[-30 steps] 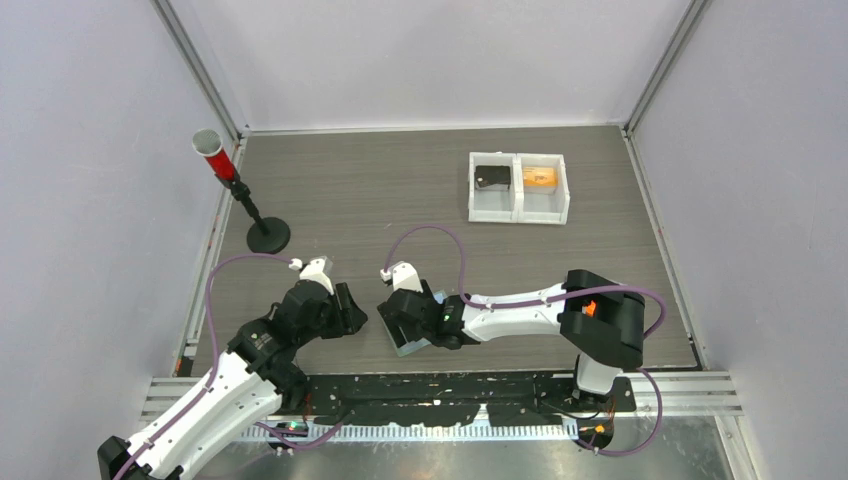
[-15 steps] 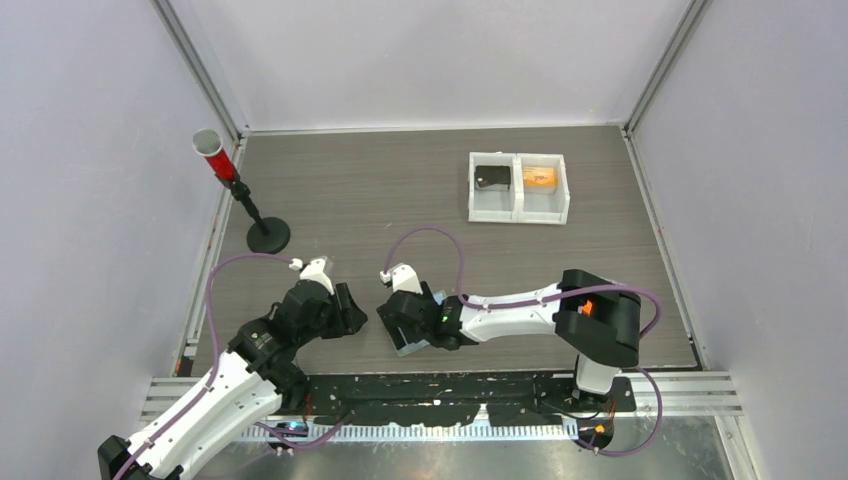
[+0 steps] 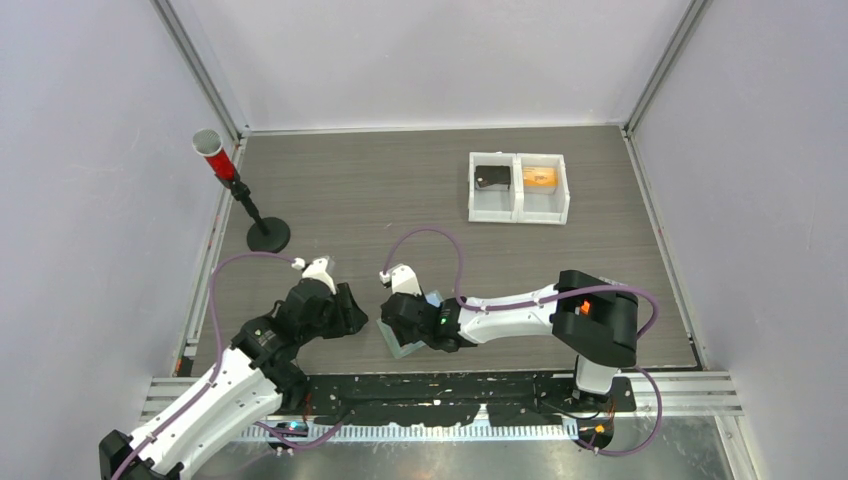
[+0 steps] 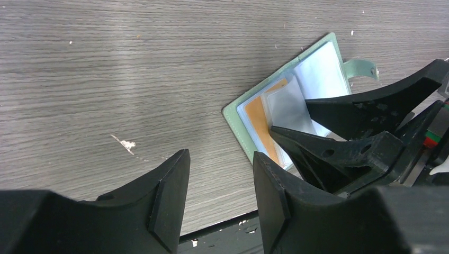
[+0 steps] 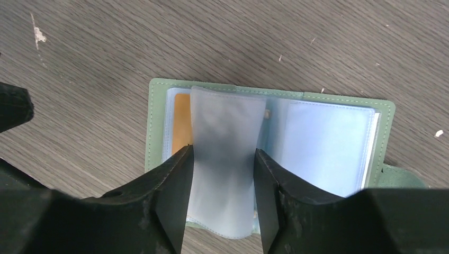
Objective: Take the credit cards out of the card holder
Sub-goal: Remove the credit card from the card holder.
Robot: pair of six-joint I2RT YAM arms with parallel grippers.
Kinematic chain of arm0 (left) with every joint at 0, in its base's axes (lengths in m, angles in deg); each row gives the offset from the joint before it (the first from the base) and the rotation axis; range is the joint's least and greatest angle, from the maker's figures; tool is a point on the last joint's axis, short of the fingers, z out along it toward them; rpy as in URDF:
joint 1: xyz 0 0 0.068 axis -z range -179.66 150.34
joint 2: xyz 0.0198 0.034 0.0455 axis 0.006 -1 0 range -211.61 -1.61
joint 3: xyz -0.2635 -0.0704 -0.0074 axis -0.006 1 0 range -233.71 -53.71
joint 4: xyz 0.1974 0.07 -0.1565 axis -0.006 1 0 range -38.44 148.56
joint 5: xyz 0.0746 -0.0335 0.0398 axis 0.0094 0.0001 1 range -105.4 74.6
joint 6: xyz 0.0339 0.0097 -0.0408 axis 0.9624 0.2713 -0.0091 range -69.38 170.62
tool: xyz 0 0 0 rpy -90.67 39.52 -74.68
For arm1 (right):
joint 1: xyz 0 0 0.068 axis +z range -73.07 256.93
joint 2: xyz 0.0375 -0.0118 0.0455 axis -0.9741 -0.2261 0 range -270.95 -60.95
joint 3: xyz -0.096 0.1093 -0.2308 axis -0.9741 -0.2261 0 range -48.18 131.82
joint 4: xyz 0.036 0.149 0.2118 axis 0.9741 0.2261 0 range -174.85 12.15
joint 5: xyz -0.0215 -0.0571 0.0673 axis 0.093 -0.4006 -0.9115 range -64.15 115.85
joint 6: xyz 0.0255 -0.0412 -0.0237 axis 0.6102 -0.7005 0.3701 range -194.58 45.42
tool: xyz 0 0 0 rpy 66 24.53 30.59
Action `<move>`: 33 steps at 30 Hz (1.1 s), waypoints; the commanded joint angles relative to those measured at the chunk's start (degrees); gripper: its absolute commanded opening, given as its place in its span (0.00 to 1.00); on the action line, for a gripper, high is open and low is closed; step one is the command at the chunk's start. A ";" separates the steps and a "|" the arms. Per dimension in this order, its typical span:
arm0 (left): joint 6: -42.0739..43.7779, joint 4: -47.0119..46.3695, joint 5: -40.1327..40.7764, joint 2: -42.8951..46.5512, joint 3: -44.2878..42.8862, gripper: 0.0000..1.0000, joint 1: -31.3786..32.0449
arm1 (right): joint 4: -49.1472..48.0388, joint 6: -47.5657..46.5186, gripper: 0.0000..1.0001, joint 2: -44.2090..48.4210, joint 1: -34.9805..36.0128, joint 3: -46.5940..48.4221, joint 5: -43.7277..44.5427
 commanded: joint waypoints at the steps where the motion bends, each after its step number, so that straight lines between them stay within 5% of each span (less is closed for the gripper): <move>1: -0.44 -3.16 -1.02 -0.73 -0.67 0.49 -0.22 | -1.06 1.01 0.50 0.99 0.32 -0.54 0.31; 11: -1.33 -11.00 -4.58 -6.08 0.96 0.40 -0.25 | -9.12 1.68 0.42 4.50 -0.57 -5.98 -2.39; 16: -0.63 -12.41 -4.58 -11.79 -1.10 0.35 -0.29 | -20.49 2.97 0.39 7.86 -2.23 -12.12 -6.53; 33: 2.04 -21.37 -8.16 -32.96 -7.88 0.22 -1.07 | -33.63 6.03 0.37 10.58 -6.07 -20.95 -14.96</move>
